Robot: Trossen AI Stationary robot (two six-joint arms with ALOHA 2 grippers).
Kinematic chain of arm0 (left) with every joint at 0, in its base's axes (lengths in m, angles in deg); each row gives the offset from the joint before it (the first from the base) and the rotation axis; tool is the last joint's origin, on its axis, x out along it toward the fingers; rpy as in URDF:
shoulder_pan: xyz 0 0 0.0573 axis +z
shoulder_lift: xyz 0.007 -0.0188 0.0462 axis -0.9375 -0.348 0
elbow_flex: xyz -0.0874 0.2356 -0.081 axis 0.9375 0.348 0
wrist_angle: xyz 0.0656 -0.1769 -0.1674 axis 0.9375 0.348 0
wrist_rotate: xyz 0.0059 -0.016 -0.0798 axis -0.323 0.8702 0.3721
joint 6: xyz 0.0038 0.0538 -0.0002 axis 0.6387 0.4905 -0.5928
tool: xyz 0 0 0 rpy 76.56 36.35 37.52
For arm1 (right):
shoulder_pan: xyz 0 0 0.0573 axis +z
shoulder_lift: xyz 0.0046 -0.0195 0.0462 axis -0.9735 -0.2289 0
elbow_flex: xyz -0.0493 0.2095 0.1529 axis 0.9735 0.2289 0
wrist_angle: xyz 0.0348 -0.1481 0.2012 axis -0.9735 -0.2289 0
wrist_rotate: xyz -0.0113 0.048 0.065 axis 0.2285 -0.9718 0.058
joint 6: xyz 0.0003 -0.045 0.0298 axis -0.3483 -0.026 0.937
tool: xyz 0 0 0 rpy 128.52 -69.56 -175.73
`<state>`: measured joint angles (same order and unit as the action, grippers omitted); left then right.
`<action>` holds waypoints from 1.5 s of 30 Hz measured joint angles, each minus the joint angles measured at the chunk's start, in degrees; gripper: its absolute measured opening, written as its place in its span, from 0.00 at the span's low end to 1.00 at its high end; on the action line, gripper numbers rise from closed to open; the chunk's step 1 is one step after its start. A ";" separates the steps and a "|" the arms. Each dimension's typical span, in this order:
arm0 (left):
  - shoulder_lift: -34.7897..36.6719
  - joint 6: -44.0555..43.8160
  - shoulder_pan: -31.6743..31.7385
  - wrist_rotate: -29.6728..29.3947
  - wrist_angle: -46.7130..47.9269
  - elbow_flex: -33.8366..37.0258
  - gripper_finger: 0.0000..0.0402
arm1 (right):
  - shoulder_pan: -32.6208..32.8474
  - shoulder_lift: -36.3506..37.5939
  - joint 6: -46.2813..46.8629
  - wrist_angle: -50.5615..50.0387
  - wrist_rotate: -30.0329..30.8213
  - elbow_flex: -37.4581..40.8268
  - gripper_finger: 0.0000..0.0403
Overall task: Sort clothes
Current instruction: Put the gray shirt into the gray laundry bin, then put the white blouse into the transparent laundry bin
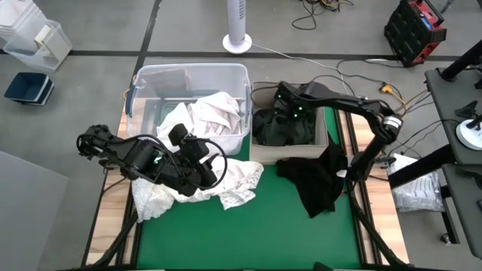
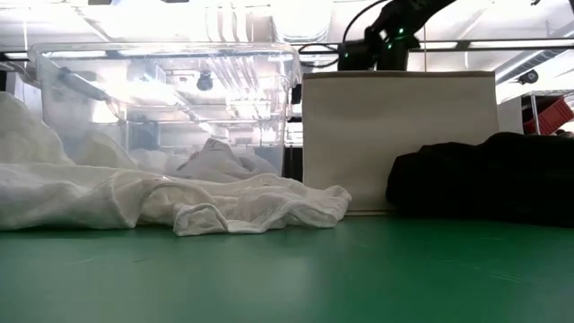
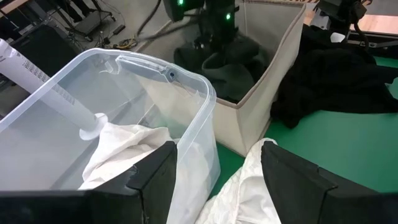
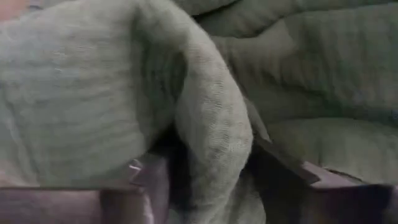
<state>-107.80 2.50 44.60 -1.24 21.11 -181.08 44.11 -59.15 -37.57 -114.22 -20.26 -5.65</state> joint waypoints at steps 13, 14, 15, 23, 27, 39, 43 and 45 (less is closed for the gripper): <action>0.00 0.20 0.01 0.06 0.02 0.00 0.52 | 0.00 14.56 6.12 -4.73 0.00 0.00 0.66; 0.00 -0.06 0.02 0.26 0.02 0.00 0.52 | 0.00 16.00 6.62 -4.72 0.00 0.00 0.67; 0.00 -0.28 0.02 0.91 0.02 0.00 0.52 | 0.00 17.53 7.36 -4.59 0.00 0.00 0.67; 0.00 -1.06 0.02 18.35 1.05 0.17 0.52 | 0.15 29.86 12.43 -0.56 -1.38 -0.02 0.66; 0.00 1.50 -1.21 24.05 3.82 2.11 0.52 | 0.17 34.98 15.62 5.58 -4.65 -0.02 0.64; 0.00 1.63 -3.33 24.26 0.46 20.25 0.52 | 5.92 40.41 17.79 20.88 -6.54 -0.04 0.63; 0.00 0.04 -4.47 24.21 -4.36 26.31 0.52 | 7.15 40.31 17.92 26.01 -6.45 -0.04 0.64; 0.00 -0.29 -5.17 24.15 -7.16 29.50 0.52 | 7.17 40.17 18.01 27.87 -6.38 -0.07 0.64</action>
<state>-107.80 2.22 39.43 22.91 13.95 -151.57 51.27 -18.98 -19.56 -86.35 -26.64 -5.71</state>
